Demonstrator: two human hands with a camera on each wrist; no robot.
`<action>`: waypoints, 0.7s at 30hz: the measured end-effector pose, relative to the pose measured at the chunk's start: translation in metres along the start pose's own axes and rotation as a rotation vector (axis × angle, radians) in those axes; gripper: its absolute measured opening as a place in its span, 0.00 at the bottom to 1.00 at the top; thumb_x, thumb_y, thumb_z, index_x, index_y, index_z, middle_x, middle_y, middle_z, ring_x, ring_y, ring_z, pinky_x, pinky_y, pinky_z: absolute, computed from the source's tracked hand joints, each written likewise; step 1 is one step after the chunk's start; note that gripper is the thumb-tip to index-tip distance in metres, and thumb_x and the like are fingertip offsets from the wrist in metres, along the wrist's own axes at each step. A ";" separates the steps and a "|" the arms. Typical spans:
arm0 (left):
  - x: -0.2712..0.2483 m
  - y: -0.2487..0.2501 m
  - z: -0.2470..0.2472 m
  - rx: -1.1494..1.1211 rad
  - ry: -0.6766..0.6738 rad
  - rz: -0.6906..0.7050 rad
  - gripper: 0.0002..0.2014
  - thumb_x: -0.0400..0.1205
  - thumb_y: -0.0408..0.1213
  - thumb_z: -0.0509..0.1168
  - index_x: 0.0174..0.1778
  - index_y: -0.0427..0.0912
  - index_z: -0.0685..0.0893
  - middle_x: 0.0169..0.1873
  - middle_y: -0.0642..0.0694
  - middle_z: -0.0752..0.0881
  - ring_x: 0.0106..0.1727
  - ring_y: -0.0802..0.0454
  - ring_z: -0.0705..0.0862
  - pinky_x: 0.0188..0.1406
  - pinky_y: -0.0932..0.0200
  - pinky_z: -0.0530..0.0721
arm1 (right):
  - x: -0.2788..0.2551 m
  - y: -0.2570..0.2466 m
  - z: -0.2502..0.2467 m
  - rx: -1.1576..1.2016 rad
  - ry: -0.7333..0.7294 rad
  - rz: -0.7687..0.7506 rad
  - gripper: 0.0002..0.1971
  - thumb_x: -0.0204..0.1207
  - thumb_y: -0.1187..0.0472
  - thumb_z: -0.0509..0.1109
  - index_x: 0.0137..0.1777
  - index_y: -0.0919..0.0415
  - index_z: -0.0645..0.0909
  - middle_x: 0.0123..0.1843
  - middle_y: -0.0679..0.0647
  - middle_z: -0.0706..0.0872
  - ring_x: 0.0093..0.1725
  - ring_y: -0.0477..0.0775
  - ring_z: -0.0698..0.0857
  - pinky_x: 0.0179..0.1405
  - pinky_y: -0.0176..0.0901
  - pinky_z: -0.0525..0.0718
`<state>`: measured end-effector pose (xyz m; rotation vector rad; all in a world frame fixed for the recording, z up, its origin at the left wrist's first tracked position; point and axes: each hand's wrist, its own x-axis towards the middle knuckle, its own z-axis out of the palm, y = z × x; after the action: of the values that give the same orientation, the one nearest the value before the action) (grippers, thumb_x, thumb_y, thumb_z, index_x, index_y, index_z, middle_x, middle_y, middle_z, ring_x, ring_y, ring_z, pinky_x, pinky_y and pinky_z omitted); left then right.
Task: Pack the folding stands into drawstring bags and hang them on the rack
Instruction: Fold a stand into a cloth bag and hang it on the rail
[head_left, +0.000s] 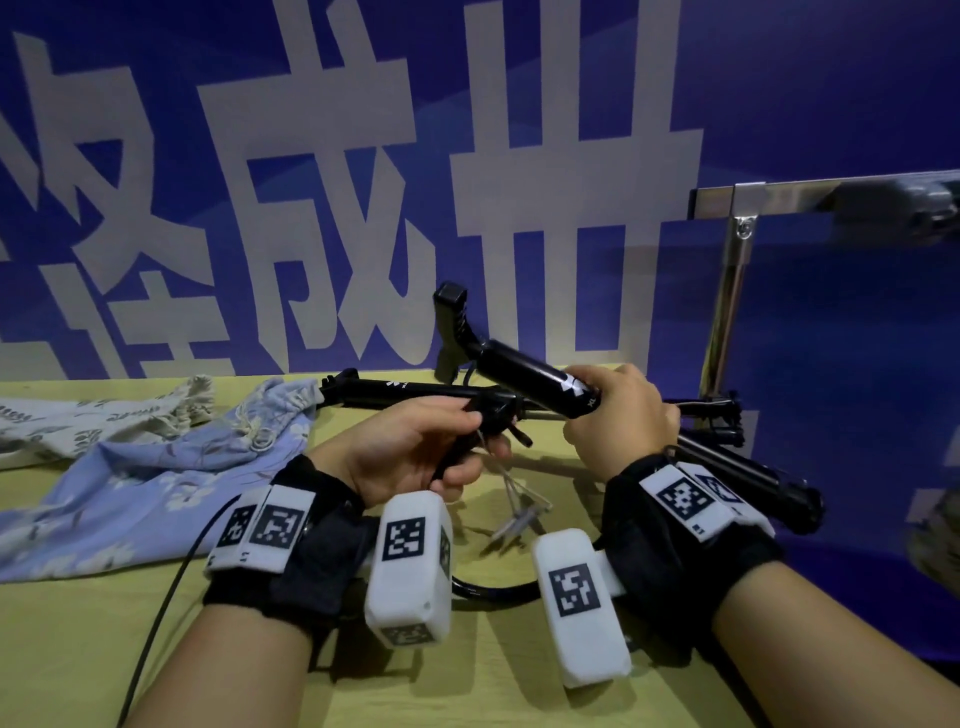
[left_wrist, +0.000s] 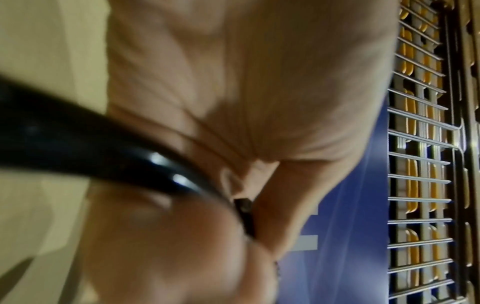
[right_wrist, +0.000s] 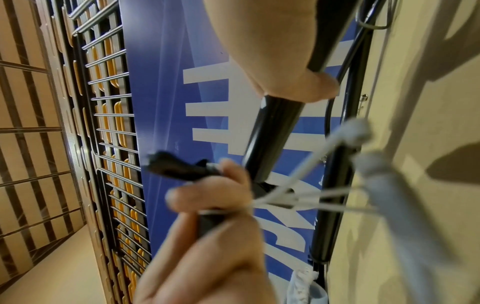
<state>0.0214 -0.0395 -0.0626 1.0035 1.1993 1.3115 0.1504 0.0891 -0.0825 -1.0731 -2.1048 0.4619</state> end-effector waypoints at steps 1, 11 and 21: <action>-0.001 0.001 0.001 -0.040 -0.042 0.054 0.11 0.76 0.30 0.61 0.53 0.33 0.78 0.33 0.43 0.86 0.21 0.56 0.76 0.17 0.65 0.76 | 0.000 0.001 0.001 -0.025 -0.049 -0.006 0.26 0.73 0.69 0.64 0.65 0.39 0.79 0.60 0.50 0.79 0.62 0.56 0.76 0.65 0.50 0.65; 0.006 0.014 -0.022 -0.503 0.404 0.648 0.12 0.87 0.35 0.50 0.60 0.38 0.76 0.38 0.48 0.90 0.39 0.54 0.90 0.41 0.58 0.89 | -0.004 -0.005 0.002 -0.226 -0.519 -0.088 0.25 0.72 0.64 0.70 0.66 0.41 0.78 0.67 0.46 0.81 0.70 0.53 0.74 0.73 0.53 0.59; 0.015 -0.002 -0.066 -0.696 0.742 0.714 0.10 0.89 0.36 0.51 0.63 0.39 0.69 0.42 0.50 0.83 0.26 0.59 0.86 0.23 0.67 0.82 | -0.006 -0.012 0.001 0.057 -0.607 -0.098 0.11 0.78 0.57 0.62 0.44 0.37 0.80 0.53 0.40 0.83 0.65 0.52 0.77 0.75 0.60 0.64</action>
<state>-0.0451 -0.0321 -0.0754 0.4112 0.7538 2.5914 0.1457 0.0766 -0.0783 -0.8586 -2.6306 0.8792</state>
